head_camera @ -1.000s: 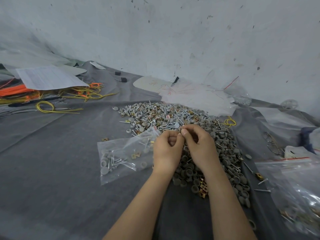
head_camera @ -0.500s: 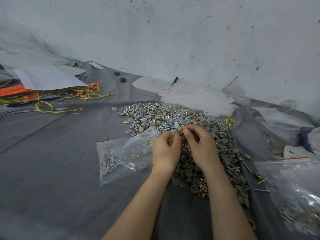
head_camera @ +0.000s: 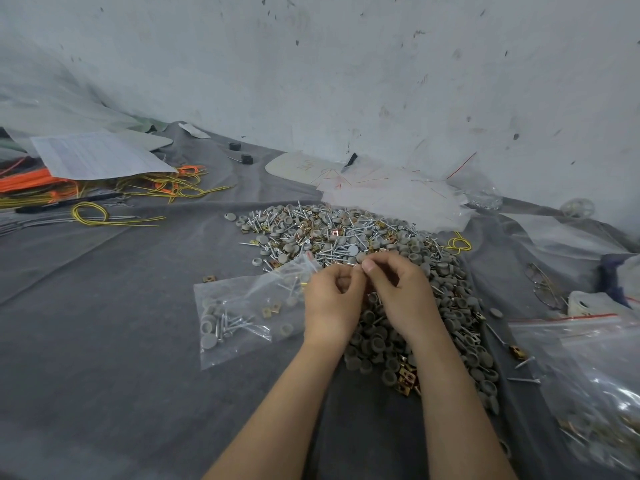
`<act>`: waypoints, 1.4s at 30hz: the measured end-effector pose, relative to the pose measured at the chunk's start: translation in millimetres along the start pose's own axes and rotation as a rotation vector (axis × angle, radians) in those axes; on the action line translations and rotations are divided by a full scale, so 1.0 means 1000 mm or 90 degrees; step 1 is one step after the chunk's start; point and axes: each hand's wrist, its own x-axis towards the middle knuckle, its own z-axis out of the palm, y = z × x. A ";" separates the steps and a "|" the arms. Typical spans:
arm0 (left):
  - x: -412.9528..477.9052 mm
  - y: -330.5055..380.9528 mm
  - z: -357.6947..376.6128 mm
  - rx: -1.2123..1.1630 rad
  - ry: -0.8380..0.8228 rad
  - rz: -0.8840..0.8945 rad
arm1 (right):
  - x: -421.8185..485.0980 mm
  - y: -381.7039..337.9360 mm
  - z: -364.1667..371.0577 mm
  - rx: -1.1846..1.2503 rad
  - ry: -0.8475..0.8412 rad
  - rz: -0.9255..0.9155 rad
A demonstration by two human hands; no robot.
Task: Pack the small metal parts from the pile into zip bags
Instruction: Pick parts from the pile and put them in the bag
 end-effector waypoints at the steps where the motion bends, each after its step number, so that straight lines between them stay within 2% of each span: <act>1: 0.000 0.000 0.000 0.012 -0.002 0.002 | 0.000 0.000 0.000 -0.009 0.005 -0.002; 6: 0.001 0.001 -0.001 -0.015 0.004 -0.028 | -0.002 -0.003 0.007 -0.090 0.050 -0.026; 12: 0.000 0.002 -0.001 -0.007 0.010 -0.024 | 0.000 -0.003 0.010 -0.084 0.046 0.028; 21: -0.001 0.002 0.000 0.027 0.019 0.018 | 0.003 0.000 0.009 0.031 0.008 0.114; 30: -0.002 0.001 0.001 0.036 0.006 0.065 | 0.006 0.005 0.011 0.276 0.009 0.221; 42: -0.005 0.000 0.002 0.063 0.004 0.078 | 0.006 0.009 0.005 0.317 -0.008 0.218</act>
